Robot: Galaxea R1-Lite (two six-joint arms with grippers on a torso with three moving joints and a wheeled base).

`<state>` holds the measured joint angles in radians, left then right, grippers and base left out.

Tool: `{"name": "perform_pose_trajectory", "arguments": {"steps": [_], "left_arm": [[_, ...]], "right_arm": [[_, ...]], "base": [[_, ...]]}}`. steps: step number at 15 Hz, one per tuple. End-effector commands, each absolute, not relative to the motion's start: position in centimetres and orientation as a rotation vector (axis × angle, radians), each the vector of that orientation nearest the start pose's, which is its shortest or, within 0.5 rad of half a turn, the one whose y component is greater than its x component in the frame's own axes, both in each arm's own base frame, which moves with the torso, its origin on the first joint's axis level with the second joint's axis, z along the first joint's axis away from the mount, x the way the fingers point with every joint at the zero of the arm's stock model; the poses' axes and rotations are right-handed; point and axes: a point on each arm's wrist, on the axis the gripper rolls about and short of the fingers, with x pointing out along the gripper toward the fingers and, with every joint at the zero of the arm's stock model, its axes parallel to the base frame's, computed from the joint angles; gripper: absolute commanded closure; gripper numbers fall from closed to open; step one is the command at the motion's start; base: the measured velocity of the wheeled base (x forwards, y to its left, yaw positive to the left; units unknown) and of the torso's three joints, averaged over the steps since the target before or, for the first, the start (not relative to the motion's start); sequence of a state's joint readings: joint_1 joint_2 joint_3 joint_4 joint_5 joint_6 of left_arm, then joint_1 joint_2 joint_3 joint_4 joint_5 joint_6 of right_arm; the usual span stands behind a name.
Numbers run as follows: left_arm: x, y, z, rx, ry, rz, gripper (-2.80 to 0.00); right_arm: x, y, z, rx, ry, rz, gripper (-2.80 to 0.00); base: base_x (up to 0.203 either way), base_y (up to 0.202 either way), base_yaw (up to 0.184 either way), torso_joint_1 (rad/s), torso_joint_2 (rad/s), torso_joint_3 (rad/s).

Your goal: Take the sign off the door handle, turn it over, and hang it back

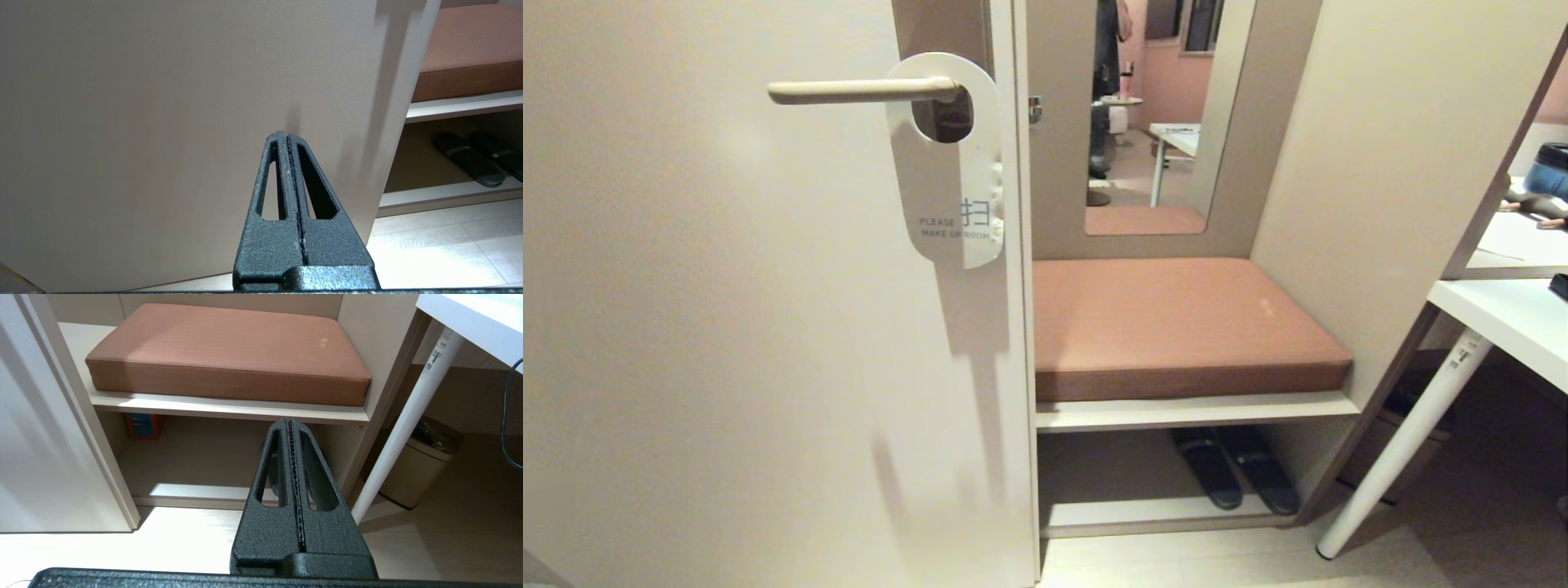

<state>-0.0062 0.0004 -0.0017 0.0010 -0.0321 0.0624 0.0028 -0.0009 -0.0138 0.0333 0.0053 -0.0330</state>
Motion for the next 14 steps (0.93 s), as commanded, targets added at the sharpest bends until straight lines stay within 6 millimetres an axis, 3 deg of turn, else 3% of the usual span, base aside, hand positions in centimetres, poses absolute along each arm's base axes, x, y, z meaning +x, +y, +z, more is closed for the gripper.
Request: {"name": "perform_pose_trajectory", "arguments": {"steps": [1, 14], "left_arm": [[-2.29, -0.06, 7.59, 0.063, -0.003, -0.038, 0.0], [-2.29, -0.06, 7.59, 0.063, -0.002, -0.039, 0.0]], "right_arm": [[-2.39, 0.01, 7.58, -0.034, 0.02, 0.01, 0.0], [-2.39, 0.01, 7.58, -0.034, 0.02, 0.01, 0.0]], "base": [[0.0, 0.0, 0.0, 0.0, 0.0, 0.0], [0.0, 0.0, 0.0, 0.0, 0.0, 0.0]]}}
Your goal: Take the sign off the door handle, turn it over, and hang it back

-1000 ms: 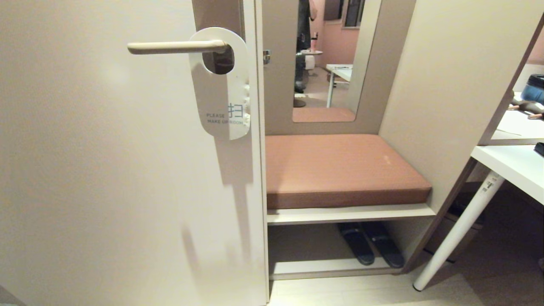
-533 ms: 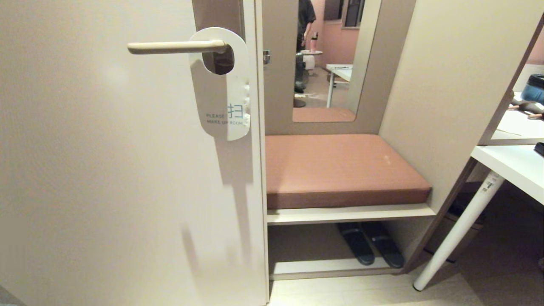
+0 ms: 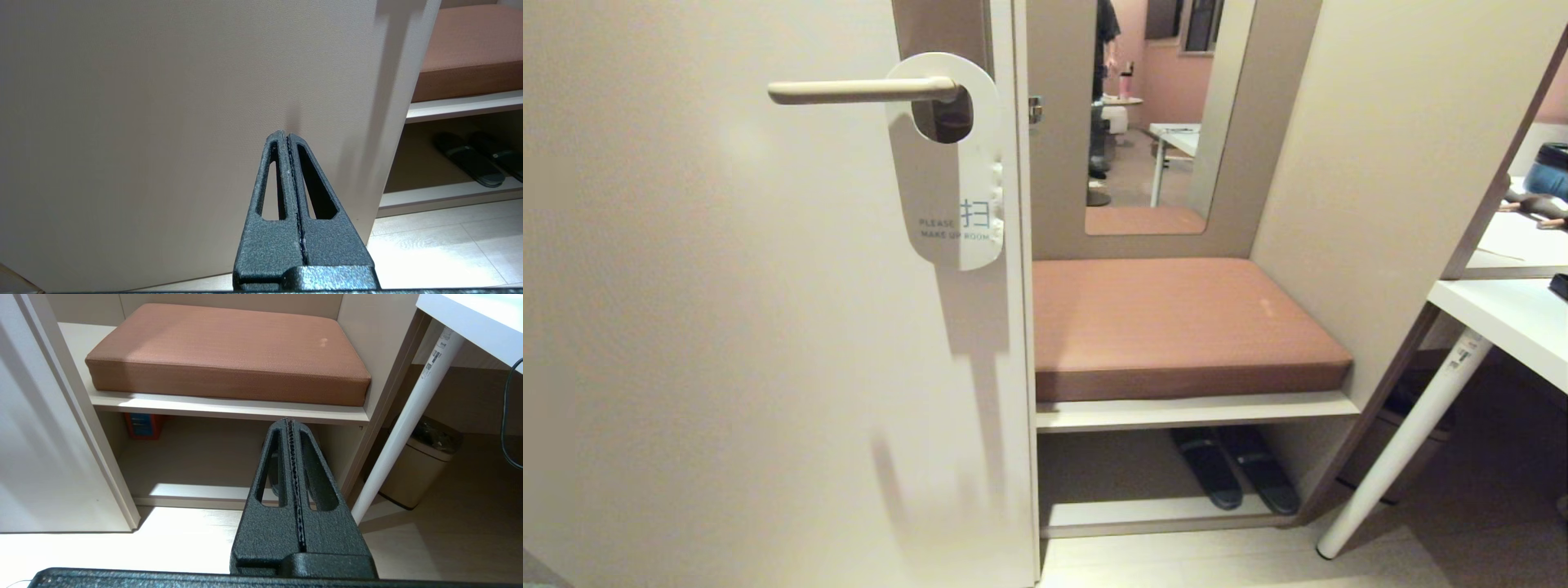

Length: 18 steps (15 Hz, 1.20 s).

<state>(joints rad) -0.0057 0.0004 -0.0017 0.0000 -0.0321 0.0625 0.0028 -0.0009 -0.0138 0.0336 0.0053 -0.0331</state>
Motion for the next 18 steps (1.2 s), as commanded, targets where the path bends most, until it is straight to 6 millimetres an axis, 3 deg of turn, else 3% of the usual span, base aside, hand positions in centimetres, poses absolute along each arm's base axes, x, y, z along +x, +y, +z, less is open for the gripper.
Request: {"name": "perform_pose_trajectory", "arguments": {"steps": [1, 18], "left_arm": [[-2.29, -0.06, 7.59, 0.063, -0.002, -0.038, 0.0], [-2.29, -0.06, 7.59, 0.063, -0.003, -0.038, 0.0]], "right_arm": [[-2.39, 0.01, 7.58, -0.034, 0.02, 0.01, 0.0], [-2.39, 0.01, 7.58, -0.014, 0.02, 0.009, 0.0]], "base": [[0.0, 0.0, 0.0, 0.0, 0.0, 0.0], [0.0, 0.0, 0.0, 0.0, 0.0, 0.0]]}}
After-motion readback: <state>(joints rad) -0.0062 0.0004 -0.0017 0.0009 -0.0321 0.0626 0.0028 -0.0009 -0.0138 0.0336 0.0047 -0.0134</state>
